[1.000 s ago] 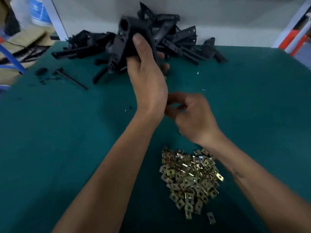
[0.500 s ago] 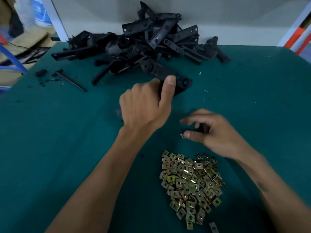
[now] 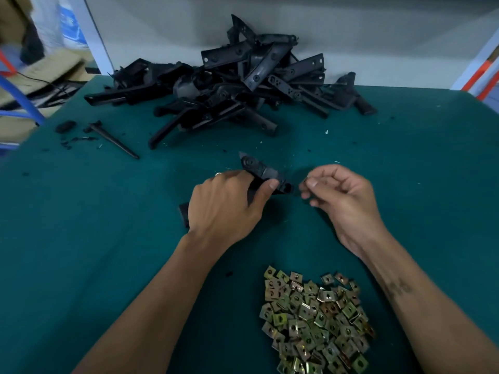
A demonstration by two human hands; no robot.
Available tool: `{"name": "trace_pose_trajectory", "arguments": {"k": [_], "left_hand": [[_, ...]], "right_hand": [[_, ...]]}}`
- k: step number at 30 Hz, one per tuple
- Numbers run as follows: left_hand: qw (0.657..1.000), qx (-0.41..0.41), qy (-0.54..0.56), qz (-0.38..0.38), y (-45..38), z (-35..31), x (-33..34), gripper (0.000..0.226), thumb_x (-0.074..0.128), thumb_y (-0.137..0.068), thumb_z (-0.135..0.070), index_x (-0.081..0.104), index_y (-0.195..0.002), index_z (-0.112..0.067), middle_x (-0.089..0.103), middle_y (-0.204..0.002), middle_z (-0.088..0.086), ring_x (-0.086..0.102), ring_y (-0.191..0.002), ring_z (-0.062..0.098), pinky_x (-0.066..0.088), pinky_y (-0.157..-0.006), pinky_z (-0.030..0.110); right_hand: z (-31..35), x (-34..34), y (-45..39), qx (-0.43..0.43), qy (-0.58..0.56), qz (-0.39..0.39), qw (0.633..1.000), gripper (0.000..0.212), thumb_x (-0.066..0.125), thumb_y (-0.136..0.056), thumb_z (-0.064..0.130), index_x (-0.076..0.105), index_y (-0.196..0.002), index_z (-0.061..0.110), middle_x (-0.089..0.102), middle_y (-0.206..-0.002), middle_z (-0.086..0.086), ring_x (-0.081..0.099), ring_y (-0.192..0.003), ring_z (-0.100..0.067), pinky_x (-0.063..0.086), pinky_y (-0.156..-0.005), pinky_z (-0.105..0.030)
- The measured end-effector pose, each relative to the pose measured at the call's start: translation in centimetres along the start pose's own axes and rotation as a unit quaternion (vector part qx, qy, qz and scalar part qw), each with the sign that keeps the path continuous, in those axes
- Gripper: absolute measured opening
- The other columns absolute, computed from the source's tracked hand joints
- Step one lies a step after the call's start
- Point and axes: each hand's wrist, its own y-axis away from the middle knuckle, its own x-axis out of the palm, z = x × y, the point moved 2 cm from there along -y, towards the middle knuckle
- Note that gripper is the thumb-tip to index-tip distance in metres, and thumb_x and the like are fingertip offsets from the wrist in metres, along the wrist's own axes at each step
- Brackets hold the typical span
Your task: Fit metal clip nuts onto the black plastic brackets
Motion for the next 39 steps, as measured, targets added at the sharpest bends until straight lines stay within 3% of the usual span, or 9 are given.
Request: {"name": "trace_pose_trajectory", "arguments": {"k": [3, 8, 12, 20, 23, 26, 33, 35, 39], "left_hand": [[1.0, 0.027, 0.0, -0.003, -0.1, -0.1, 0.0, 0.05, 0.034, -0.099, -0.064, 0.046, -0.072, -0.023, 0.062, -0.07, 0.001, 0.058, -0.057, 0.032, 0.036, -0.049, 0.031], [0.998, 0.066, -0.019, 0.005, -0.6, -0.5, 0.2, 0.058, 0.033, -0.1, -0.061, 0.057, -0.075, -0.015, 0.062, -0.068, 0.002, 0.058, -0.055, 0.032, 0.033, -0.048, 0.03], [0.995, 0.092, -0.013, 0.022, -0.6, -0.7, 0.3, 0.061, 0.03, -0.099, -0.064, 0.061, -0.078, -0.016, 0.063, -0.07, 0.001, 0.059, -0.057, 0.031, 0.035, -0.049, 0.03], [0.996, 0.081, 0.004, 0.04, -0.5, -0.8, 0.3, 0.065, 0.025, -0.098, -0.068, 0.06, -0.08, -0.015, 0.063, -0.073, 0.0, 0.059, -0.062, 0.034, 0.037, -0.051, 0.035], [0.996, 0.076, 0.008, 0.035, -0.5, -0.7, 0.4, 0.06, 0.029, -0.098, -0.066, 0.051, -0.073, -0.016, 0.059, -0.069, -0.001, 0.055, -0.058, 0.033, 0.031, -0.051, 0.033], [0.997, 0.072, 0.01, 0.038, -0.5, -0.8, 0.3, 0.063, 0.028, -0.098, -0.067, 0.056, -0.076, -0.016, 0.06, -0.07, -0.001, 0.056, -0.059, 0.033, 0.034, -0.051, 0.034], [0.995, 0.083, -0.003, 0.052, -0.5, -0.8, 0.3, 0.066, 0.026, -0.098, -0.069, 0.064, -0.083, -0.017, 0.065, -0.077, -0.002, 0.06, -0.064, 0.032, 0.036, -0.052, 0.033], [0.995, 0.079, -0.004, 0.055, -0.5, -0.8, 0.4, 0.066, 0.025, -0.097, -0.069, 0.064, -0.084, -0.017, 0.065, -0.078, -0.002, 0.061, -0.065, 0.032, 0.038, -0.053, 0.035], [0.996, 0.07, -0.007, 0.063, -0.5, -0.8, 0.3, 0.069, 0.021, -0.096, -0.071, 0.065, -0.087, -0.018, 0.065, -0.079, -0.004, 0.061, -0.067, 0.03, 0.041, -0.054, 0.036]], "right_hand": [[-0.4, 0.6, -1.0, 0.004, -0.093, -0.018, 0.995, 0.016, 0.062, -0.093, -0.007, 0.07, -0.088, 0.006, 0.064, -0.078, -0.008, 0.056, -0.069, -0.017, 0.046, -0.066, -0.027], [-0.9, 0.3, -1.5, 0.032, -0.078, 0.084, 0.993, 0.019, 0.052, -0.096, -0.011, 0.066, -0.094, 0.002, 0.063, -0.081, -0.004, 0.058, -0.071, -0.014, 0.049, -0.066, -0.022], [-1.0, 0.5, -1.6, 0.027, -0.088, 0.08, 0.993, 0.021, 0.049, -0.1, -0.008, 0.063, -0.095, 0.006, 0.071, -0.087, -0.007, 0.065, -0.085, -0.016, 0.054, -0.081, -0.025], [-0.8, 0.9, -1.0, -0.024, -0.057, 0.03, 0.998, 0.017, 0.059, -0.096, -0.005, 0.066, -0.104, 0.007, 0.071, -0.07, 0.0, 0.064, -0.073, -0.015, 0.051, -0.07, -0.026], [-0.6, 0.9, -0.8, -0.032, -0.074, 0.011, 0.997, 0.01, 0.069, -0.087, -0.002, 0.069, -0.094, 0.005, 0.074, -0.075, -0.004, 0.068, -0.074, -0.015, 0.056, -0.074, -0.026], [-0.6, 0.9, -0.8, -0.036, -0.072, 0.019, 0.997, 0.011, 0.076, -0.077, 0.009, 0.076, -0.088, 0.009, 0.076, -0.081, -0.004, 0.069, -0.079, -0.015, 0.057, -0.081, -0.026], [-1.0, 1.2, -0.8, -0.088, 0.09, 0.05, 0.991, 0.017, 0.066, -0.094, 0.019, 0.077, -0.085, 0.028, 0.074, -0.086, 0.007, 0.066, -0.084, -0.009, 0.052, -0.082, -0.026], [-1.1, 1.1, -0.9, -0.099, 0.096, 0.037, 0.99, 0.015, 0.067, -0.093, 0.018, 0.076, -0.086, 0.028, 0.073, -0.088, 0.006, 0.066, -0.087, -0.01, 0.052, -0.085, -0.029], [-0.9, 1.1, -0.7, -0.106, 0.03, 0.011, 0.994, 0.012, 0.074, -0.09, 0.011, 0.076, -0.092, 0.023, 0.076, -0.082, 0.006, 0.068, -0.079, -0.004, 0.053, -0.075, -0.019]]}}
